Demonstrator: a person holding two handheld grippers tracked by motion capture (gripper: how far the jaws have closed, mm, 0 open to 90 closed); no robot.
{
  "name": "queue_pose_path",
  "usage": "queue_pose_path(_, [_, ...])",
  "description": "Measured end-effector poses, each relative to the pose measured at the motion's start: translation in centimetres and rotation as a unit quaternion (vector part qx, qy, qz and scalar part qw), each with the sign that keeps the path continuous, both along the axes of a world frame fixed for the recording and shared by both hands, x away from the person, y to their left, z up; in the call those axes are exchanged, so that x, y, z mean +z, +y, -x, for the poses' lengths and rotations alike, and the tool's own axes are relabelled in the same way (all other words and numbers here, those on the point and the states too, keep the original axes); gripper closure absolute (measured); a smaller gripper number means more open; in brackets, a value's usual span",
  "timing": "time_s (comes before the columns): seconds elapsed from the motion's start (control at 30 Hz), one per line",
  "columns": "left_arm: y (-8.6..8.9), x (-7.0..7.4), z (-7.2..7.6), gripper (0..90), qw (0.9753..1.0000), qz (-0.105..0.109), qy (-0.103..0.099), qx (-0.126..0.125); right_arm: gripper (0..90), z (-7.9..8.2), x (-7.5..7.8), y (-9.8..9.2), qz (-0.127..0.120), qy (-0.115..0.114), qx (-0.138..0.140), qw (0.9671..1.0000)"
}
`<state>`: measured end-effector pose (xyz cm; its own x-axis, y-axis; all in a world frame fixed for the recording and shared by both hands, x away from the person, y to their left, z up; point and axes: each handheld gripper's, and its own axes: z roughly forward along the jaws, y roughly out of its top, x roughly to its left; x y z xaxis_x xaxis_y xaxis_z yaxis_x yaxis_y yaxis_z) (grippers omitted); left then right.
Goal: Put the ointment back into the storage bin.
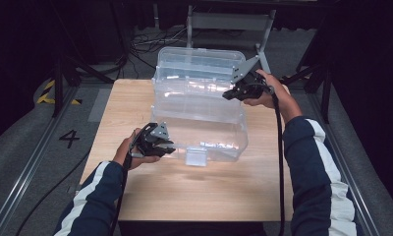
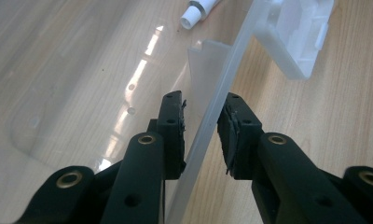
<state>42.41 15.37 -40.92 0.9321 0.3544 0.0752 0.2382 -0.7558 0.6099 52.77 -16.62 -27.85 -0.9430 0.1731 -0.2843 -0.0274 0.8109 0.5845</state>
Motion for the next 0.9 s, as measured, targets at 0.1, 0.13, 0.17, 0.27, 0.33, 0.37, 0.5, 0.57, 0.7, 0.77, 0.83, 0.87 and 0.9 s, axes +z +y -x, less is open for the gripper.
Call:
queue_pose_path(0.1, [0.0, 0.0, 0.0, 71.4, 1.0, -0.002, 0.0, 0.0, 89.6, 0.4, -0.1, -0.1, -0.002, 0.001, 0.003, 1.0])
queue_pose_path(0.13, [0.0, 0.0, 0.0, 71.2, 1.0, -0.003, -0.001, 0.0, 89.6, 0.5, -0.1, -0.1, -0.002, -0.001, 0.005, 1.0])
queue_pose_path(0.17, [0.0, 0.0, 0.0, 71.0, 1.0, -0.003, 0.0, -0.001, 89.6, 0.6, -0.2, -0.1, -0.001, -0.001, 0.004, 1.0])
queue_pose_path(0.27, [0.0, 0.1, -0.1, 70.9, 1.0, -0.003, 0.002, -0.001, 89.5, 0.9, -0.3, -0.2, -0.001, -0.002, 0.006, 1.0])
queue_pose_path(0.33, [0.0, 0.1, -0.1, 70.9, 1.0, -0.004, 0.002, -0.002, 89.4, 1.1, -0.3, -0.1, -0.003, -0.003, 0.005, 1.0])
queue_pose_path(0.37, [0.0, 0.1, -0.1, 70.9, 1.0, -0.004, 0.001, -0.002, 89.4, 1.1, -0.3, -0.1, -0.003, -0.003, 0.005, 1.0])
queue_pose_path(0.5, [-0.1, 0.1, -0.2, 70.5, 1.0, -0.005, 0.001, -0.002, 89.0, 1.7, -0.5, -0.1, 0.002, -0.008, 0.0, 1.0])
queue_pose_path(0.57, [-0.1, 0.1, -0.3, 70.5, 1.0, -0.005, 0.001, -0.002, 88.7, 1.9, -0.6, -0.1, 0.0, -0.011, -0.001, 0.9999])
queue_pose_path(0.7, [-0.1, 0.1, -0.3, 70.4, 1.0, -0.005, 0.001, -0.002, 88.5, 2.2, -0.7, -0.2, -0.003, -0.011, 0.0, 0.9999])
queue_pose_path(0.77, [-0.1, 0.1, -0.3, 70.5, 1.0, -0.005, 0.001, -0.003, 88.4, 2.4, -0.8, -0.2, -0.003, -0.011, 0.0, 0.9999])
queue_pose_path(0.83, [-0.1, 0.1, -0.3, 70.5, 1.0, -0.006, -0.001, -0.002, 88.2, 2.6, -0.8, -0.2, -0.003, -0.013, -0.001, 0.9999])
queue_pose_path(0.87, [-0.1, 0.1, -0.3, 70.5, 1.0, -0.006, -0.002, -0.002, 88.0, 2.7, -0.8, -0.2, -0.003, -0.015, -0.002, 0.9999])
queue_pose_path(0.9, [-0.1, 0.1, -0.3, 70.5, 1.0, -0.006, -0.001, -0.003, 88.0, 2.8, -0.9, -0.3, -0.004, -0.015, -0.004, 0.9999])
